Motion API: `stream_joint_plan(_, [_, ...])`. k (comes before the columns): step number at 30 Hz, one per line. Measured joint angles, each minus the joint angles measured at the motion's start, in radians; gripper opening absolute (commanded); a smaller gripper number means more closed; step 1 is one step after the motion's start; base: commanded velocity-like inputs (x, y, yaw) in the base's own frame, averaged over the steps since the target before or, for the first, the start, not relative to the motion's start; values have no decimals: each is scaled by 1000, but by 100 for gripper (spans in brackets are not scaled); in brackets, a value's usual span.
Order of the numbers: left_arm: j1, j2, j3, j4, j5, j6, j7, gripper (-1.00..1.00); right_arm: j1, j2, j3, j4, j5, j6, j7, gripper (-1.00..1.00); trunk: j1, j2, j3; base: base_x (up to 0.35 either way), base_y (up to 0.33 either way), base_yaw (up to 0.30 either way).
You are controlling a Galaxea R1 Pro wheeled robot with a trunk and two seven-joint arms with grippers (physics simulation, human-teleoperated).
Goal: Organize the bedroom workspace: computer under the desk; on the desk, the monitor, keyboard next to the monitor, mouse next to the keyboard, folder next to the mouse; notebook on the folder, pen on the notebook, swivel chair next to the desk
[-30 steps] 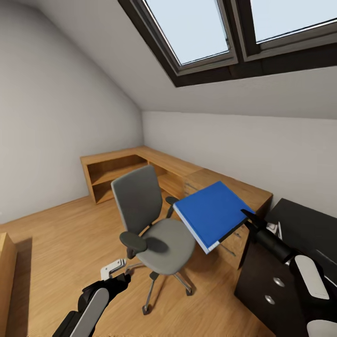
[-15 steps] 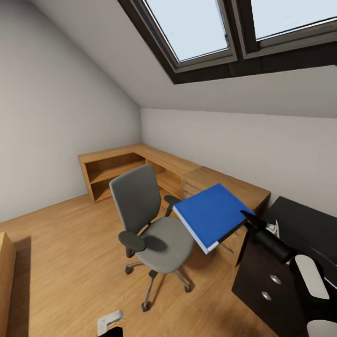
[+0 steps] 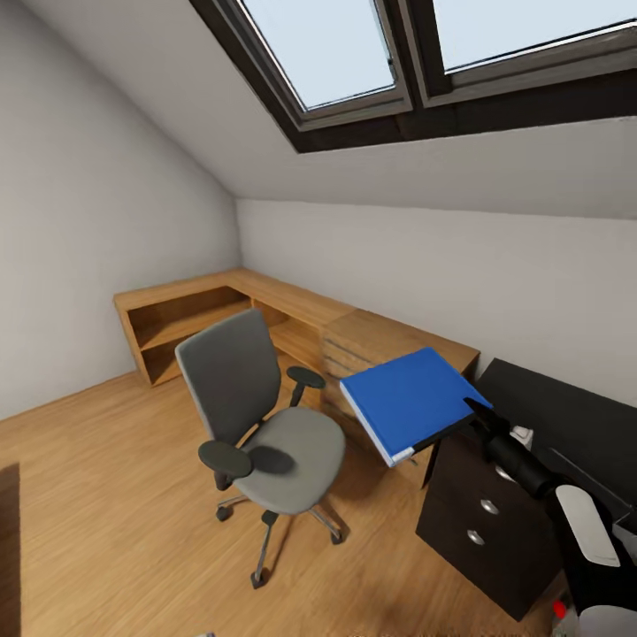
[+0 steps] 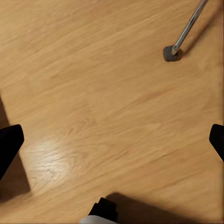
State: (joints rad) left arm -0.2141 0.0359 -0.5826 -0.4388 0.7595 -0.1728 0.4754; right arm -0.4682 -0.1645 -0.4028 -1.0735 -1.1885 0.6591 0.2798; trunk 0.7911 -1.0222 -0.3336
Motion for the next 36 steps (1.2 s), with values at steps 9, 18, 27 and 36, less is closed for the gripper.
stream_joint_plan(9, [0, -2, 4, 2, 3, -11, -3, 100, 0, -1, 1, 8, 1, -56, -2, -100, 0, 0, -10, 0, 0, -232])
stream_joint_plan(18, [0, -3, -1, -1, 3, -90, -6, 100, 0, 1, 3, 12, 3, -63, -4, -100, 0, 0, -18, 0, 0, -248])
stream_joint_plan(27, [0, -4, -4, -1, -2, -95, -7, 100, 0, 1, 1, 62, 3, -67, -4, -100, -23, 42, -8, 0, 0, -248])
stream_joint_plan(36, [0, -6, -7, 0, -1, -95, -4, 100, 0, 0, 0, 76, 2, -75, -4, -100, -57, 105, 12, 0, 0, -248])
